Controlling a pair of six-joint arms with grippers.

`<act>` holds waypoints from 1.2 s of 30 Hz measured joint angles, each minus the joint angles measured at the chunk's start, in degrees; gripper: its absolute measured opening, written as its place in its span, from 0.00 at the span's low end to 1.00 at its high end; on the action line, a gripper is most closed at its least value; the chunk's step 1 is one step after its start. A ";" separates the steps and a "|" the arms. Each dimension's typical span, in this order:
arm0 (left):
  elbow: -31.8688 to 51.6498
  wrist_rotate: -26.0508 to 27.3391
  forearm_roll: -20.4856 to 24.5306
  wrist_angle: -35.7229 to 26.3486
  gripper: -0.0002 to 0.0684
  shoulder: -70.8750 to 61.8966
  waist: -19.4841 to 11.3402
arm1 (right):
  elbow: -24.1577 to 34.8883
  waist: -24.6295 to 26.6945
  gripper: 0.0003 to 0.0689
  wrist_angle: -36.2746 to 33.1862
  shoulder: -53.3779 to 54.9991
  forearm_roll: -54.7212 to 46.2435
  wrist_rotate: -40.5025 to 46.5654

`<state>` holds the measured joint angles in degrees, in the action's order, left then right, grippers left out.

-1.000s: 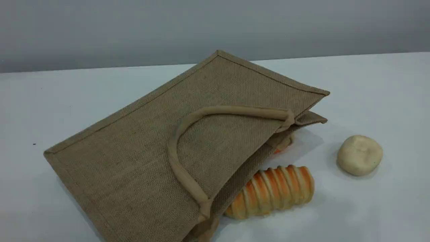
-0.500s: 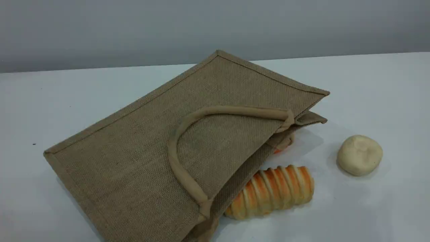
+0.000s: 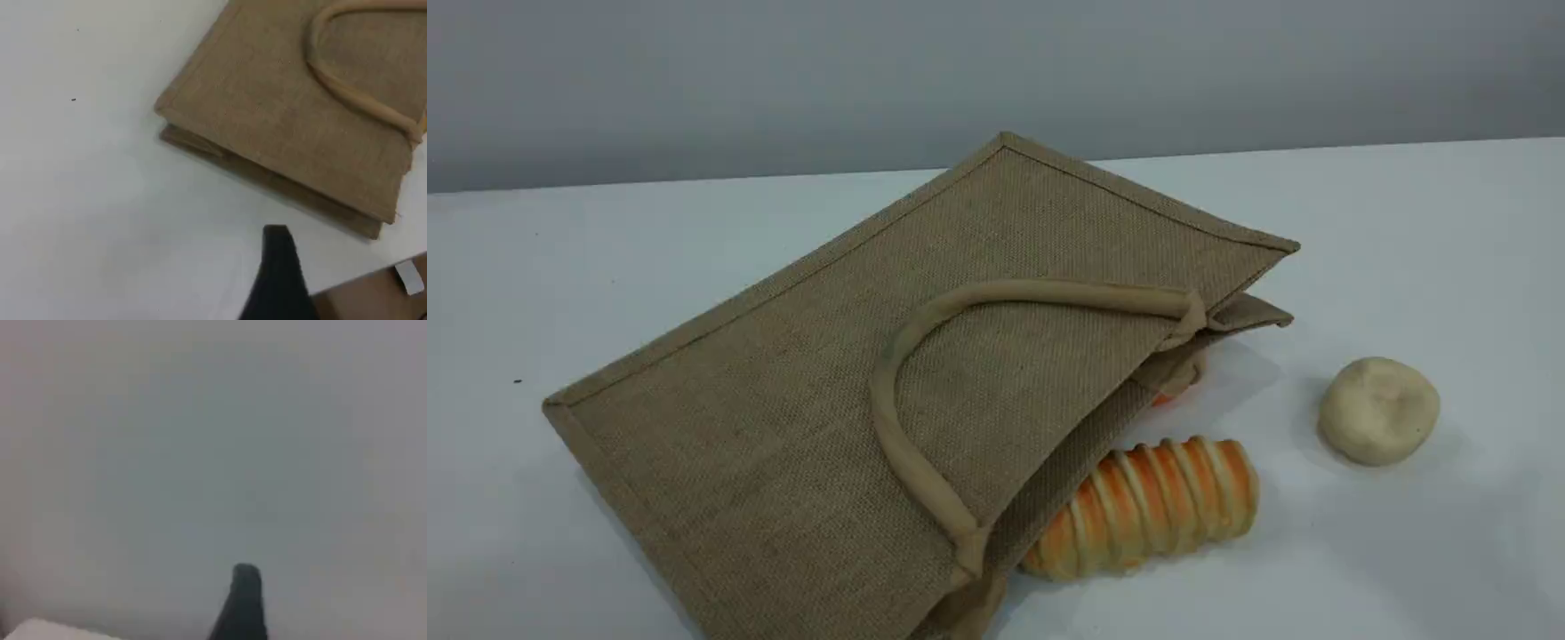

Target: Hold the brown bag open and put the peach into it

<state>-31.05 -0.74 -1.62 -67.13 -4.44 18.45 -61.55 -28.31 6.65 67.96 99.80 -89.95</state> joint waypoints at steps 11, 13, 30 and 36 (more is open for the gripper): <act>0.00 0.00 0.00 0.00 0.69 0.00 0.00 | 0.00 8.99 0.83 9.63 -3.90 0.34 0.00; 0.00 0.00 0.00 0.00 0.69 0.00 0.00 | 0.11 8.99 0.83 9.89 -6.28 0.34 0.00; 0.00 0.00 0.00 0.00 0.69 0.00 0.00 | 21.61 8.99 0.83 -5.69 -32.33 -0.03 0.00; 0.00 0.00 0.00 0.00 0.69 0.00 0.00 | 31.99 8.94 0.83 -7.63 -42.88 -0.03 0.00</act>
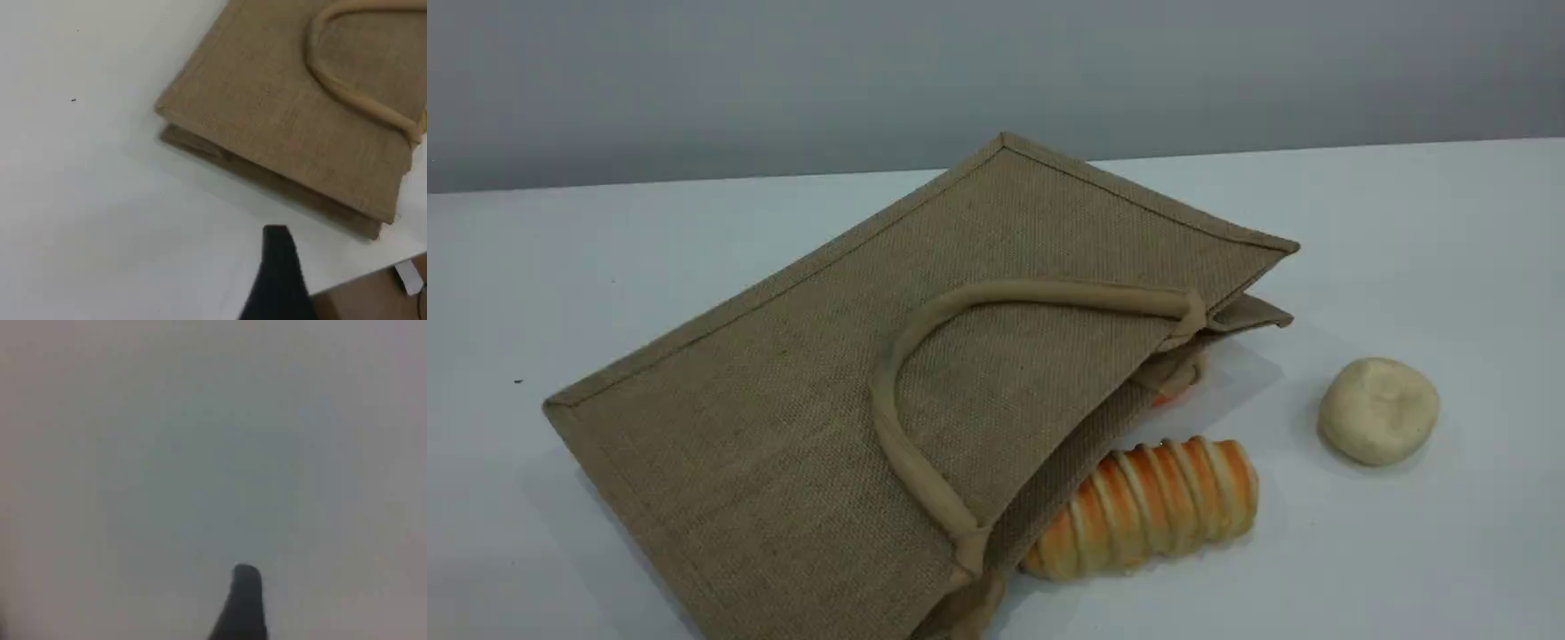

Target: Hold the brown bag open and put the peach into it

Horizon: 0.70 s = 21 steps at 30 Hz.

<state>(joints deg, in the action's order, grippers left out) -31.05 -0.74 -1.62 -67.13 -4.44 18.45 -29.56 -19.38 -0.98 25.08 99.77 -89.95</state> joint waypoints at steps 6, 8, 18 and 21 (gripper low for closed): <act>0.00 0.00 0.00 0.00 0.69 0.00 0.00 | 6.43 0.00 0.83 4.12 -8.64 0.19 0.00; 0.00 0.00 0.00 0.00 0.69 0.00 0.00 | 8.15 0.00 0.83 3.85 -10.89 0.19 0.00; 0.00 0.00 0.00 0.00 0.69 0.00 0.00 | 13.41 0.00 0.83 1.62 -13.35 0.19 0.00; 0.00 0.00 0.00 0.00 0.69 0.00 0.00 | 13.66 0.00 0.83 1.79 -13.35 0.19 0.00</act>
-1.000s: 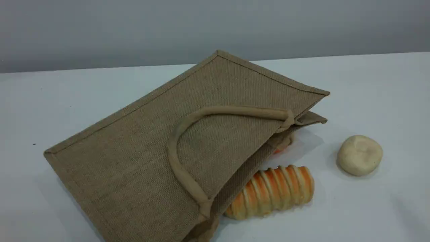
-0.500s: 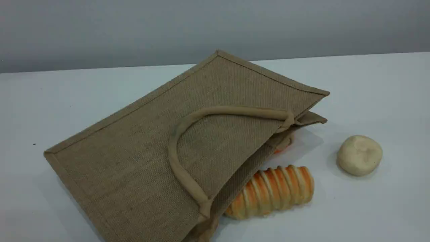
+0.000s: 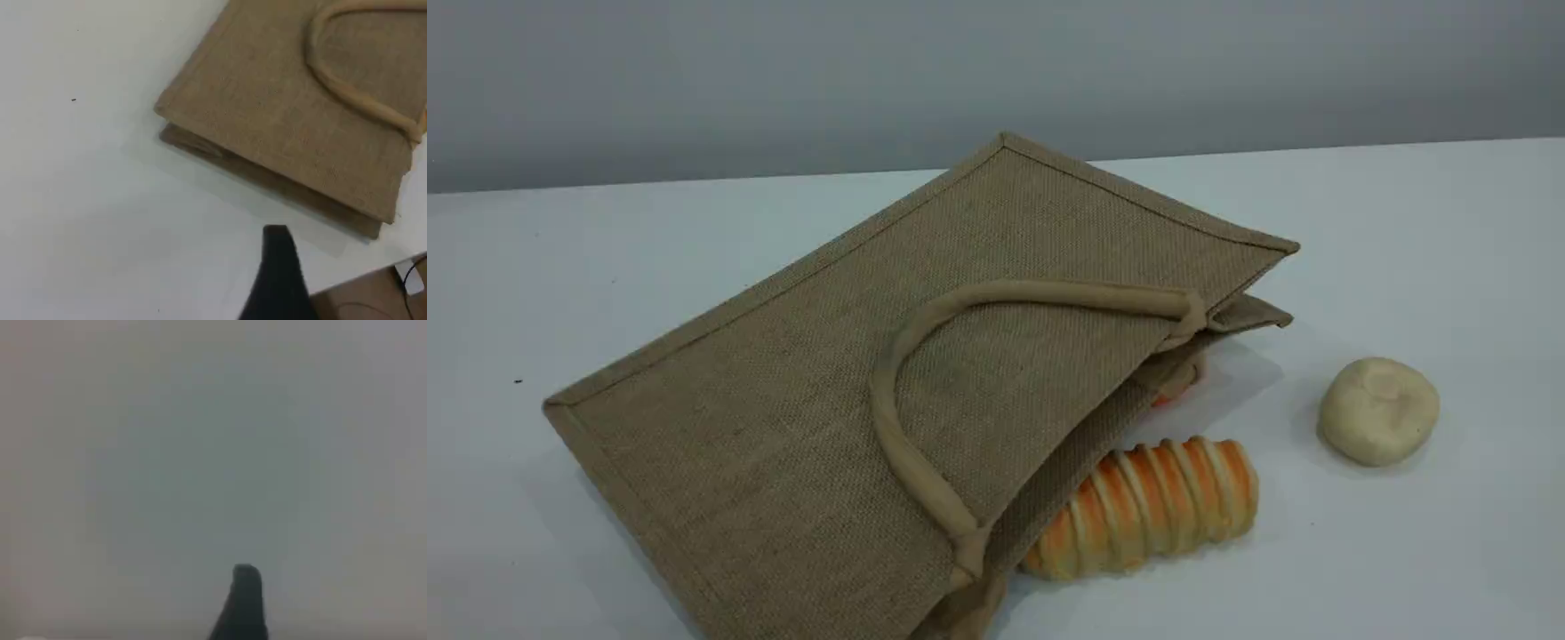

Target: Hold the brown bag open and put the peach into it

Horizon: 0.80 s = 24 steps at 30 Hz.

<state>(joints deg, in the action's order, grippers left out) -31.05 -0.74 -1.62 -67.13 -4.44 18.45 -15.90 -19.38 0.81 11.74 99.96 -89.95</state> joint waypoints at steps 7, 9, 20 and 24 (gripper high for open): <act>0.00 0.00 0.00 0.00 0.69 0.00 0.00 | 0.00 0.00 0.83 -0.06 0.00 0.00 0.00; 0.00 0.00 0.00 0.00 0.69 0.00 0.00 | 0.00 0.00 0.83 0.14 0.05 0.00 0.00; 0.00 0.00 0.00 0.00 0.69 0.00 0.00 | 0.00 0.00 0.83 0.47 0.05 0.00 0.00; 0.00 0.00 0.00 0.00 0.69 0.00 0.00 | 0.00 0.00 0.83 0.53 0.05 0.00 0.00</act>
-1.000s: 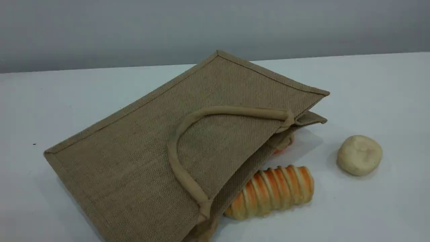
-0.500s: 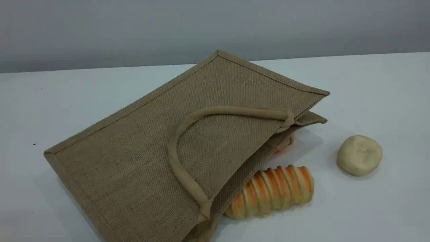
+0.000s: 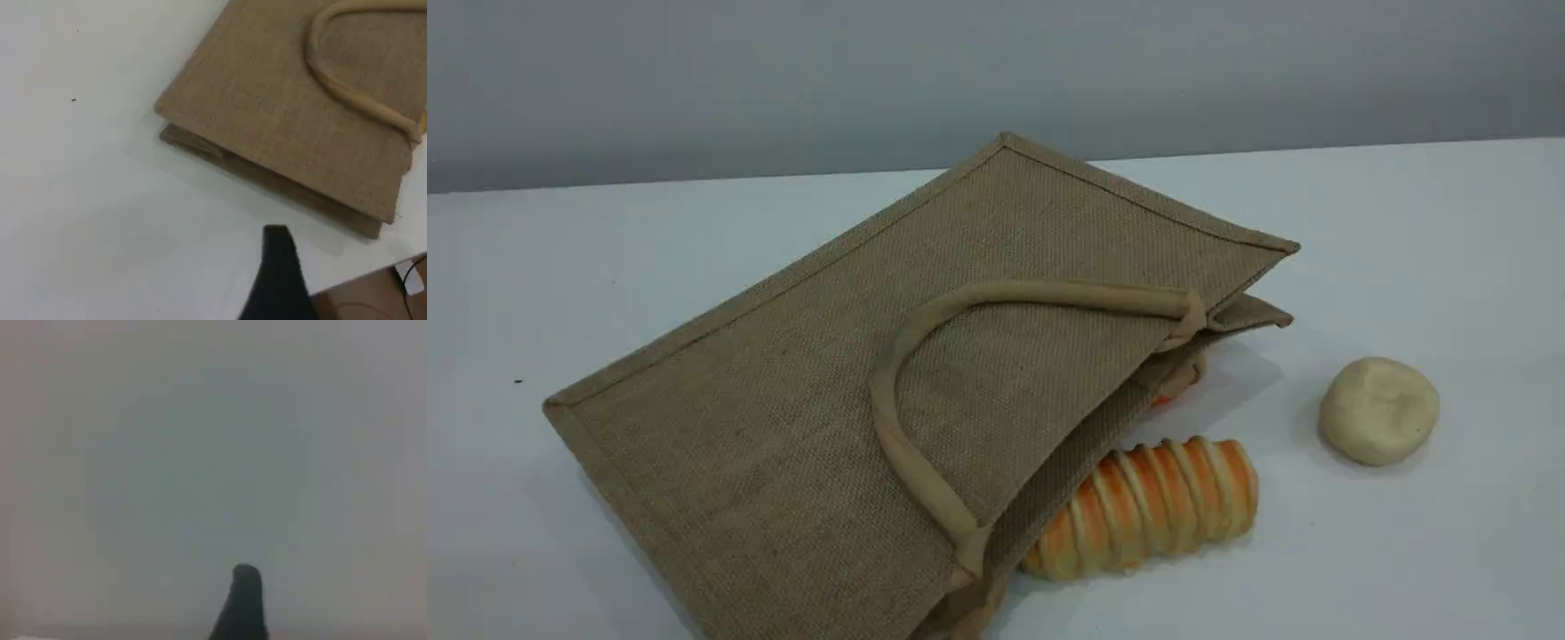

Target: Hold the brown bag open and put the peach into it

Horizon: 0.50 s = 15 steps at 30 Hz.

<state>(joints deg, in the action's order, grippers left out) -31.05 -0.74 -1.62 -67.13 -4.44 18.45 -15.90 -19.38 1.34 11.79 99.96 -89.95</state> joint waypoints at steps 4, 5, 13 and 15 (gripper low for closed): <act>0.00 0.00 0.00 0.00 0.69 0.00 0.00 | 0.00 0.00 0.83 -0.13 0.00 0.00 0.00; 0.00 0.00 0.00 0.00 0.69 0.00 0.00 | 0.00 0.00 0.83 -0.13 0.00 0.00 0.00; 0.00 0.00 0.00 0.00 0.69 0.00 0.00 | 0.00 0.00 0.83 -0.33 0.00 0.00 0.00; 0.00 0.00 0.00 0.00 0.69 0.00 0.00 | 0.00 0.00 0.83 -0.47 0.00 0.00 0.00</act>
<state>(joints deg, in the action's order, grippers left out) -31.05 -0.74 -1.62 -67.13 -4.44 18.45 -15.90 -19.38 0.87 11.79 99.96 -89.95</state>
